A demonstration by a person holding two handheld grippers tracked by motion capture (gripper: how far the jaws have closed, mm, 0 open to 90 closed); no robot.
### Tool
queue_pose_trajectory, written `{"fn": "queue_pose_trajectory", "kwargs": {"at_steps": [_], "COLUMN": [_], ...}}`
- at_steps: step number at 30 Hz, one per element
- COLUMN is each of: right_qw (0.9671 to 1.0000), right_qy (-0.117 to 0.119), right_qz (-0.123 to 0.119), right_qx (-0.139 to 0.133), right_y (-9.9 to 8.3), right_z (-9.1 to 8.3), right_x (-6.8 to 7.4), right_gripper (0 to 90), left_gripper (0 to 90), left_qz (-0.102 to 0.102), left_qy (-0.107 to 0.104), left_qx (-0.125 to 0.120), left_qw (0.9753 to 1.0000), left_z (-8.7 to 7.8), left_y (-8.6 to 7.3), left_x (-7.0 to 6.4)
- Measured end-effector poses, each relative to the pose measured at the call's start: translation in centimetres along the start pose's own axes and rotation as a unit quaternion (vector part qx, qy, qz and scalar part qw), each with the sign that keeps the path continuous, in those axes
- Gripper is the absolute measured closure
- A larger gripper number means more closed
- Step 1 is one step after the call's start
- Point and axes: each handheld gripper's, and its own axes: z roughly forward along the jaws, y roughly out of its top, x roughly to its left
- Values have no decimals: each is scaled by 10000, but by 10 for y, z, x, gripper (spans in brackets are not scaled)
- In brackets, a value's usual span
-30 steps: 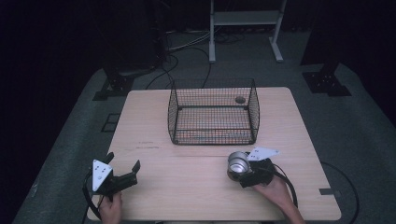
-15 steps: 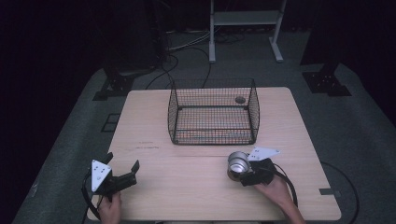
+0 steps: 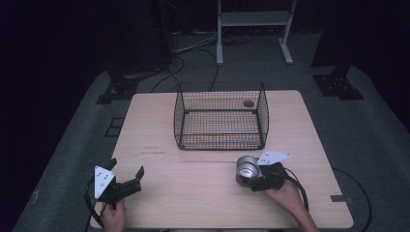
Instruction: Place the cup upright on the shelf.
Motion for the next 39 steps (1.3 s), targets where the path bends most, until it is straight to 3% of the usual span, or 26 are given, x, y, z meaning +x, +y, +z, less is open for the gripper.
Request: {"fn": "queue_pose_trajectory", "kwargs": {"at_steps": [6, 19, 28, 39], "right_qw": [9999, 9986, 9982, 9971], "right_qy": [107, 449, 564, 717], "right_qz": [-20, 217, 81, 108], "right_qx": [-38, -183, -183, -226], "right_y": [9, 31, 50, 71], "right_z": [-8, -22, -24, -31], "right_x": [-4, -15, -18, -26], "right_gripper": [178, 178, 178, 178], "left_gripper": [0, 0, 0, 0], "left_qz": [-37, -41, -26, -38], "left_qy": [-8, -43, -72, -67], "left_qx": [-14, 1, 18, 15], "left_qw": [10000, 10000, 10000, 10000], "left_z": [0, 1, 3, 3], "left_y": [0, -1, 0, 0], "left_x": [1, 0, -1, 0]}}
